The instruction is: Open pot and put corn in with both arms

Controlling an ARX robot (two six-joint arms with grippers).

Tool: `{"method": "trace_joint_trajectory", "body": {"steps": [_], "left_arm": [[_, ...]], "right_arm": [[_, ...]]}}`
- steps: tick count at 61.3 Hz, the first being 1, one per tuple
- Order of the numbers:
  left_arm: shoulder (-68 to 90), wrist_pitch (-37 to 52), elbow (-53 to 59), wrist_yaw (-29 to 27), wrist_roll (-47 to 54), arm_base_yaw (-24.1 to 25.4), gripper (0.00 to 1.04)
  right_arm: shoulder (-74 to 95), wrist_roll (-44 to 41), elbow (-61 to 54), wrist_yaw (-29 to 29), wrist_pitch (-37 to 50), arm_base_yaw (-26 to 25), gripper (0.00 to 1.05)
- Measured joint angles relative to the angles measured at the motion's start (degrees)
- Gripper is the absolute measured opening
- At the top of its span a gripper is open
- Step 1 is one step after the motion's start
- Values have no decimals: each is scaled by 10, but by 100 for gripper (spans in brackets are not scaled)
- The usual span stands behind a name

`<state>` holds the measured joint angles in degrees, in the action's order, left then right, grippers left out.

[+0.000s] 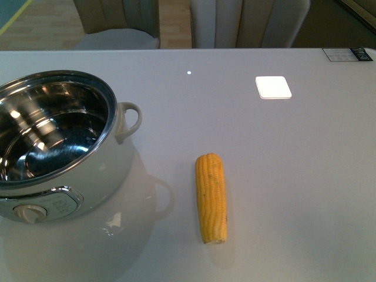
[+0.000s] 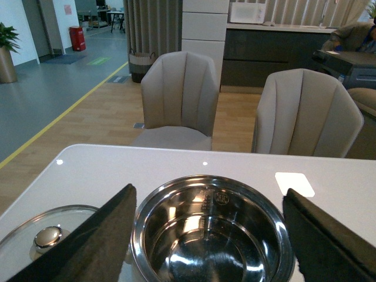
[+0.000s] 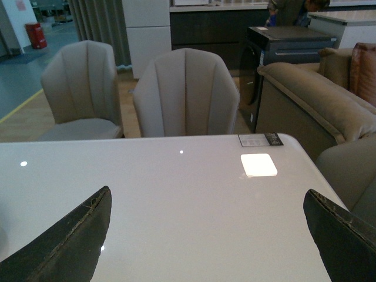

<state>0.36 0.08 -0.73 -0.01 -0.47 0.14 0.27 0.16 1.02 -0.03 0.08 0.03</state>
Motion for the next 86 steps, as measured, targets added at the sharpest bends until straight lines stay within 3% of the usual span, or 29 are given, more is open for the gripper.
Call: {"method": "trace_joint_trajectory", "body": {"steps": [6,29,37,44,54,62,76,86], "left_arm": [[0,0,0,0,0,0,99],[0,0,0,0,1,0,98],[0,0,0,0,1,0,98],[0,0,0,0,1,0,98],[0,0,0,0,1,0,98],[0,0,0,0,1,0,98],[0,0,0,0,1,0,98],[0,0,0,0,1,0,98]], "right_arm": [[0,0,0,0,0,0,96],[4,4,2,1,-5,0,96],[181,95,105,19,-261,20,96],[239,117,106,7,-280,18,96],[346,139,106,2,-182,35,96],[546,161,117,2,-9,104,96],[868,171,200,26,223,168,96],[1040,181,274,20,254,214,96]]}}
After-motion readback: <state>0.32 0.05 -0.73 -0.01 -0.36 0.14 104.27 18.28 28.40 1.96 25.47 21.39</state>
